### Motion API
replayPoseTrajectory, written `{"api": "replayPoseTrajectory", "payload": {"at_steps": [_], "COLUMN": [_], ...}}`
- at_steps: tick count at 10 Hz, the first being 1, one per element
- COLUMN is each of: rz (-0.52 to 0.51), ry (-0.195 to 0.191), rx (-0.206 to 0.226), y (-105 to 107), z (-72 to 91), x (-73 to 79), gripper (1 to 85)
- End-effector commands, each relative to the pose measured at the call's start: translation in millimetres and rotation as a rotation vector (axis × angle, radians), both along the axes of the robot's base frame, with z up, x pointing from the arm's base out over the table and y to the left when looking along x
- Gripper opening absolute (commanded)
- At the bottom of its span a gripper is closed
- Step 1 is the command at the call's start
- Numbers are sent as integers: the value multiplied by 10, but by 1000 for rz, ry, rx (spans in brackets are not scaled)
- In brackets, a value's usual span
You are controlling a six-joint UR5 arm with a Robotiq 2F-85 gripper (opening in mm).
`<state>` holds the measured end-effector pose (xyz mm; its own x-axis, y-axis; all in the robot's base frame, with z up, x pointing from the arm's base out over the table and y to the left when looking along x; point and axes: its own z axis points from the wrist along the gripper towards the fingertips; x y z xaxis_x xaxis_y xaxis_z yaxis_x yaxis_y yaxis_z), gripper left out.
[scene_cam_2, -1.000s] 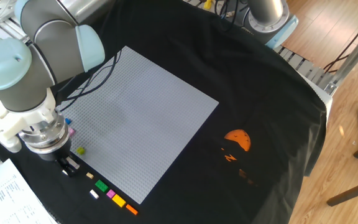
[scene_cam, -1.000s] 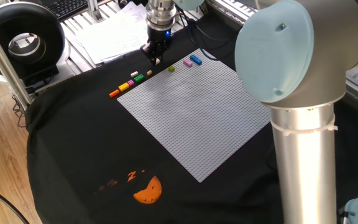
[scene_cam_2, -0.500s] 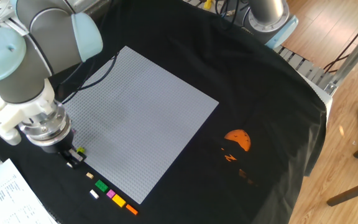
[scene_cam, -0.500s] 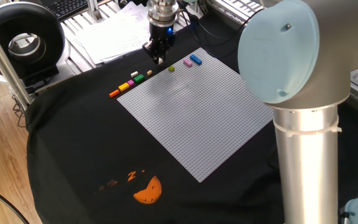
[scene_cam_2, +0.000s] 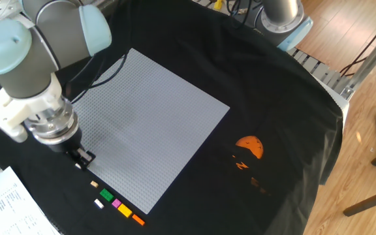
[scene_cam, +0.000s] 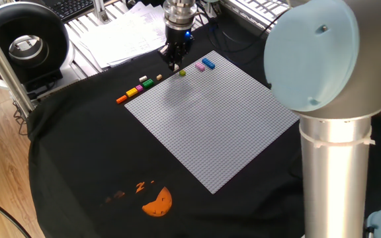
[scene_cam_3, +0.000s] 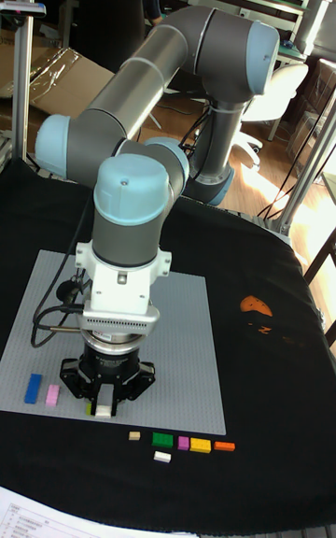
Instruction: Build with small Lego blocks
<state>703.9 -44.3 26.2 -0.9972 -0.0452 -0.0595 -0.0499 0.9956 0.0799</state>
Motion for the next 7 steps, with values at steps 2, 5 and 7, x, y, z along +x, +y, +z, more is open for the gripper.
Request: {"api": "replayPoseTrajectory", "payload": {"at_steps": [2,5,7], "rz": [18,53,71], "ry": [7,6,1], "rx": [14,17,16], "y": [-153,-298,-378], "z": [-16,1,-28], "x": [-214,-361,-424], "gripper": [147,157,160]}}
